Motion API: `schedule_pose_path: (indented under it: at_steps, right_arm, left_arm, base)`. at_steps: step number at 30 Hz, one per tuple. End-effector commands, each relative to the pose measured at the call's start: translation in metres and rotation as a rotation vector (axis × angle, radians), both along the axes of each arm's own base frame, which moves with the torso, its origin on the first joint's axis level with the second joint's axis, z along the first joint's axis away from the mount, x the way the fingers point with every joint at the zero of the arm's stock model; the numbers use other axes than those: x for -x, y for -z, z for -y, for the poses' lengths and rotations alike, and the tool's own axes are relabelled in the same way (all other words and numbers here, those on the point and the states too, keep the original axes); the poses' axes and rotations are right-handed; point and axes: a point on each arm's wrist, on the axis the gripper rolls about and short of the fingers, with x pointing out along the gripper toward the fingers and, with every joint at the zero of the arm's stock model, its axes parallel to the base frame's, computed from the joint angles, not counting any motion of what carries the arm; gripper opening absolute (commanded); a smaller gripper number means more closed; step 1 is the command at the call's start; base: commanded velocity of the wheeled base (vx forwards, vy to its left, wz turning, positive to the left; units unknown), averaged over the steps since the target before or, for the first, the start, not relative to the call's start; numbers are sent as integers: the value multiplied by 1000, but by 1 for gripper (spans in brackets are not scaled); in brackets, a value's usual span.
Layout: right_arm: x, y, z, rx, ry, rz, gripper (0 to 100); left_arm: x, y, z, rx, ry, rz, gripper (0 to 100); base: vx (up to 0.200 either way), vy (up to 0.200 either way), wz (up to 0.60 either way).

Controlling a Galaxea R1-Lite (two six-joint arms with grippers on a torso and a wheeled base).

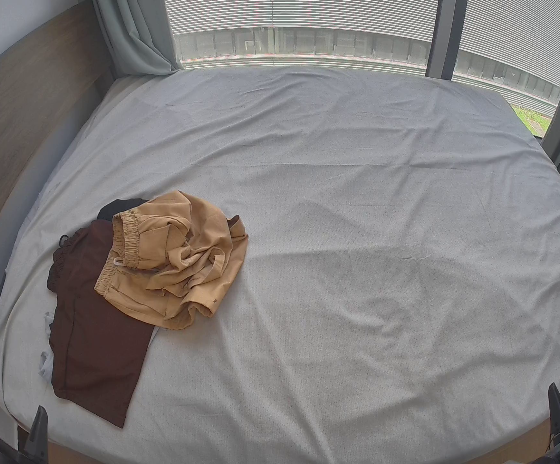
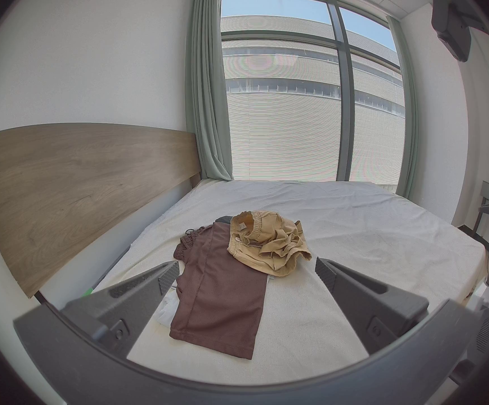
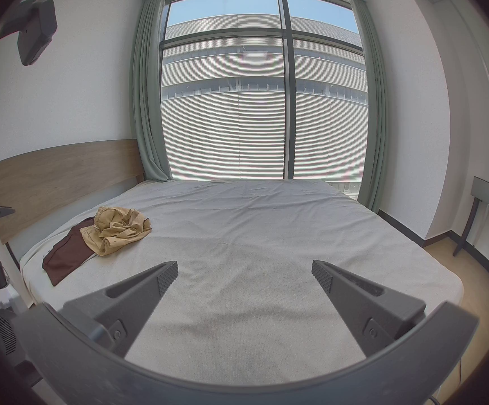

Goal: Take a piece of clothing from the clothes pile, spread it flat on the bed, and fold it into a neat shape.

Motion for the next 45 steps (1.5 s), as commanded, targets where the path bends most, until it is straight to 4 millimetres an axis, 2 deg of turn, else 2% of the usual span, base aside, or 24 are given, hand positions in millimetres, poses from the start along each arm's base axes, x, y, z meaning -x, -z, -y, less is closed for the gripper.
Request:
schedule_pose_path:
  at_steps: [1,18,20,23,29,37,45]
  right_arm:
    - [0,5,0,0,-1,0,100]
    - [0,5,0,0,1,0,100]
    - [0,5,0,0,-1,0,100]
    - [0,5,0,0,-1,0,100]
    - [0,5,0,-1,-2,0,100]
    - [0,5,0,-3,-2,0,100]
    - [0,5,0,-1,-2,0,100]
  left_arm:
    - [0,5,0,3,-1,-3,100]
    - [0,4,0,0,-3,9,100]
    - [2,-7,0,5,-2,57,100]
    - [13,-34,0,7,9,152,100]
    - [7,-39,0,10,29,103,100]
    - [1,-56,0,20,43,66,100]
    - [-15,-64,1,96,95,-9,100]
  base:
    - [0,0,0]
    - [0,0,0]
    - [0,0,0]
    - [0,0,0]
    - [0,0,0]
    - [0,0,0]
    - [0,0,0]
